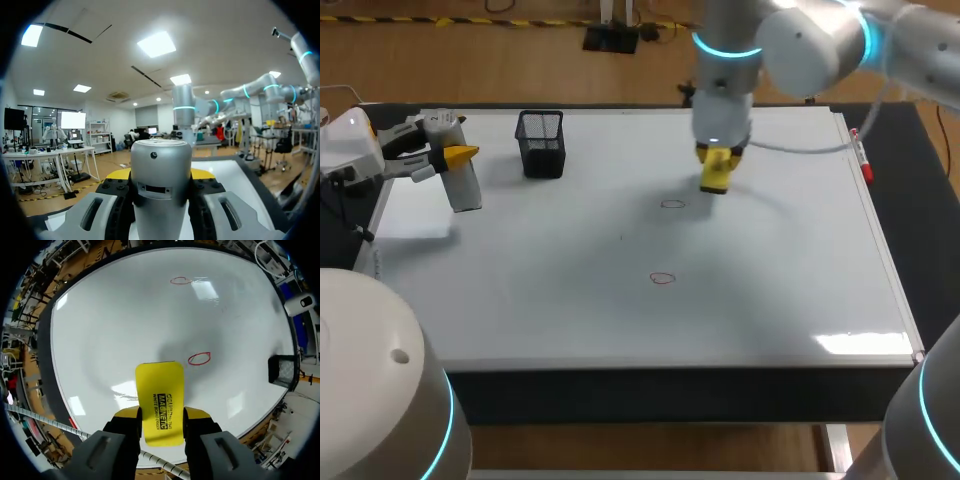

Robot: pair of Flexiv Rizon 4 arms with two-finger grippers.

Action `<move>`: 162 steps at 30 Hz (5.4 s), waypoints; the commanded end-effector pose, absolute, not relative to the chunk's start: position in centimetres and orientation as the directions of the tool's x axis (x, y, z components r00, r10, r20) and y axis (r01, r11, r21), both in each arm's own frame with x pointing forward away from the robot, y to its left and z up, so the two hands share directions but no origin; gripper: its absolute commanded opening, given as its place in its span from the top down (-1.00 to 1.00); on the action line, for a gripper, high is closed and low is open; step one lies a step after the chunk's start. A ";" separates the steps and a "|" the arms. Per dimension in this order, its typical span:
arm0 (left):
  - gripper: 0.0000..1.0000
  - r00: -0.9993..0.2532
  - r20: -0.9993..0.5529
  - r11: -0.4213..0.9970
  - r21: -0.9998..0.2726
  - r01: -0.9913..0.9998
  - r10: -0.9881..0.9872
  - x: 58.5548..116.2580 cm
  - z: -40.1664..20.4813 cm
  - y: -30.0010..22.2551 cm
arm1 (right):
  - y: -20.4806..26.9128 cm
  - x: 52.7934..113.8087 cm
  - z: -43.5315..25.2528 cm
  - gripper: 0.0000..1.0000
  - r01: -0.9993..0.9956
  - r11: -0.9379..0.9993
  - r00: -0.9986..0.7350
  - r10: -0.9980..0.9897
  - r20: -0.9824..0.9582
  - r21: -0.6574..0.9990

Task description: Pick up the inspection probe, press it on each red-marked spot on the whiteboard one by one, put down the probe, pick up the eraser, and wipe off all the red marks.

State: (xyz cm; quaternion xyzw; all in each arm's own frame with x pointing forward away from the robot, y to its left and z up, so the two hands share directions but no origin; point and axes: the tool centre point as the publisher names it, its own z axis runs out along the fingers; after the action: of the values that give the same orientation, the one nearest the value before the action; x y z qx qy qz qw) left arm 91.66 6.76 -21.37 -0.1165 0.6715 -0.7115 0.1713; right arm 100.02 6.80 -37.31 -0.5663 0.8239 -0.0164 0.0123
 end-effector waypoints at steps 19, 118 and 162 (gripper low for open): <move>1.00 -0.914 -0.065 -0.039 -0.995 0.088 -0.401 91.6 -21.3 6.8 | -7.6 100.9 -38.5 1.00 -0.832 0.554 -0.554 -0.832 0.021 0.003; 1.00 -0.991 0.010 -0.109 -0.994 0.004 -0.134 96.6 -24.7 -27.1 | -8.9 100.9 -38.8 1.00 -0.806 0.592 -0.592 -0.805 0.034 -0.013; 1.00 -0.994 0.025 -0.101 -0.995 -0.014 -0.110 96.9 -27.1 -27.6 | -8.9 100.9 -38.8 1.00 -0.806 0.592 -0.592 -0.805 0.034 -0.013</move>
State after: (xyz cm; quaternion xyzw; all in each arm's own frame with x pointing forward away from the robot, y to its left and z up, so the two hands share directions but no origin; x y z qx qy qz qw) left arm 96.71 -27.40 -27.00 -0.0475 0.6706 -0.7396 0.0327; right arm 100.79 -8.89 -38.88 -0.4508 0.8925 -0.0119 -0.0107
